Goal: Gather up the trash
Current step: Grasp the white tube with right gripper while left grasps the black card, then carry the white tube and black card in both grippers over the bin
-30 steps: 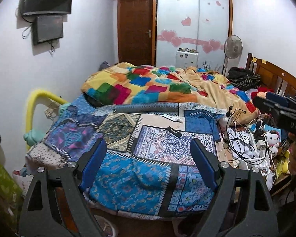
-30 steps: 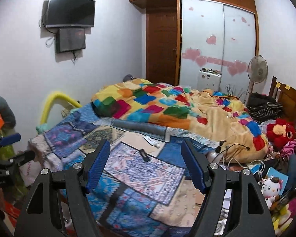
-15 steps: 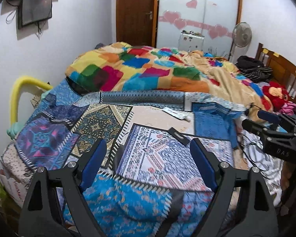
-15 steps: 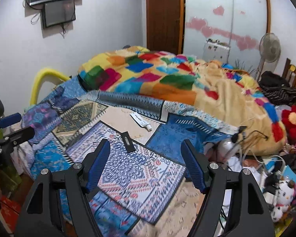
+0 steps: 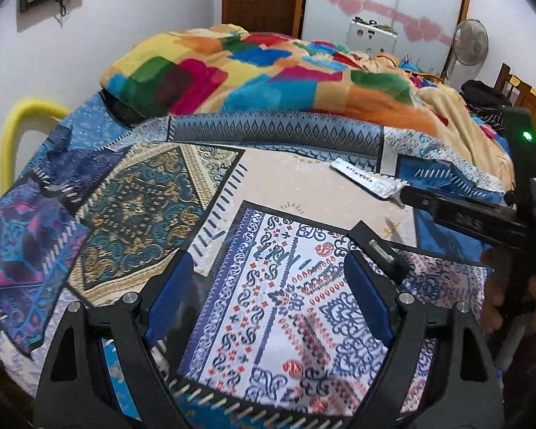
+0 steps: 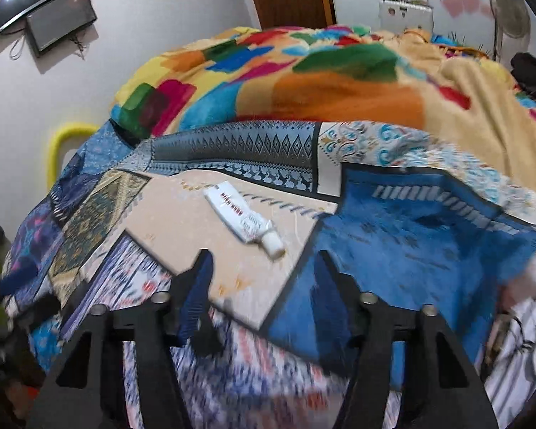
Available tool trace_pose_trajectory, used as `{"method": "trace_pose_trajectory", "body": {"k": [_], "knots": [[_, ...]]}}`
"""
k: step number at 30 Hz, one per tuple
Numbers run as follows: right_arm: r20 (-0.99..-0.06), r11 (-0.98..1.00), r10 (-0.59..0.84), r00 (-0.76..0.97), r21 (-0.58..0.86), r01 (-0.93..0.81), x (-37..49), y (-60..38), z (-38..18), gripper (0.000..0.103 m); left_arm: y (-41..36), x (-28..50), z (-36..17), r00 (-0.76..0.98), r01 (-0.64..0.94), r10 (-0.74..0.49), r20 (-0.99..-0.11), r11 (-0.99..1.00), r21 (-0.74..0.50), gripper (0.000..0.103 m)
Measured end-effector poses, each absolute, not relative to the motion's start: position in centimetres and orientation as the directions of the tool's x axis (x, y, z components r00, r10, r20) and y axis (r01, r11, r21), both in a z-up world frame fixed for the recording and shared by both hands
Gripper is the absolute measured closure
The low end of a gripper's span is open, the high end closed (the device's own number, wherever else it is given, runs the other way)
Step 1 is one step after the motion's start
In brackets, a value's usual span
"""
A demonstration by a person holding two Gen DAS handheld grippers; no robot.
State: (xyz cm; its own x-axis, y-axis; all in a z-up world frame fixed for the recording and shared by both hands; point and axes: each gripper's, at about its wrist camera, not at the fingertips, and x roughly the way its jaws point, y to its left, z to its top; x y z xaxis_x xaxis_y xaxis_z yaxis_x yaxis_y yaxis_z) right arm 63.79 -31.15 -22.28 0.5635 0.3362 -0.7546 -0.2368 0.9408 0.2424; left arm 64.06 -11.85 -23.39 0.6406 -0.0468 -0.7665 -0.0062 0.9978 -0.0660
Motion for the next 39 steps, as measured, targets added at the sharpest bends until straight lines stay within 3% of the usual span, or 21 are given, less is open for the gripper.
{"method": "trace_pose_trajectory", "body": {"k": [7, 18, 22, 26, 33, 34, 36, 39], "knots": [[-0.788, 0.948, 0.298, 0.539, 0.180, -0.262, 66.3, -29.0, -24.2, 0.085, -13.1, 65.7, -24.3, 0.628, 0.015, -0.061, -0.776, 0.998, -0.066, 0.017], [-0.771, 0.966, 0.259, 0.582, 0.189, -0.179, 62.1, -31.9, -23.2, 0.087, -18.8, 67.3, -25.0, 0.571, 0.078, -0.151, -0.807, 0.988, -0.130, 0.017], [-0.758, 0.984, 0.177, 0.627, 0.120, -0.133, 59.4, -34.1, -22.1, 0.087, -21.1, 67.9, -25.5, 0.570, 0.052, -0.105, -0.815, 0.994, -0.093, 0.018], [-0.755, 0.987, 0.158, 0.636, 0.110, -0.114, 58.0, -35.4, -21.5, 0.087, -22.4, 68.8, -26.9, 0.542, -0.008, -0.059, -0.838, 0.997, -0.075, 0.035], [-0.746, 0.988, 0.157, 0.647, 0.114, -0.107, 56.3, -36.7, -20.4, 0.087, -23.6, 67.8, -28.4, 0.560, -0.046, 0.010, -0.829, 0.999, -0.020, 0.044], [-0.745, 0.987, 0.160, 0.648, 0.119, -0.107, 56.1, -36.9, -20.1, 0.087, -23.4, 67.8, -28.3, 0.555, -0.049, 0.008, -0.832, 0.999, -0.023, 0.049], [-0.743, 0.987, 0.164, 0.649, 0.124, -0.107, 55.6, -37.1, -19.9, 0.087, -23.0, 67.8, -28.1, 0.543, -0.037, -0.001, -0.840, 0.999, -0.025, 0.077], [-0.740, 0.987, 0.161, 0.653, 0.119, -0.108, 54.8, -37.2, -19.2, 0.087, -21.3, 67.6, -27.9, 0.510, -0.024, -0.061, -0.858, 0.996, -0.085, 0.078]]}}
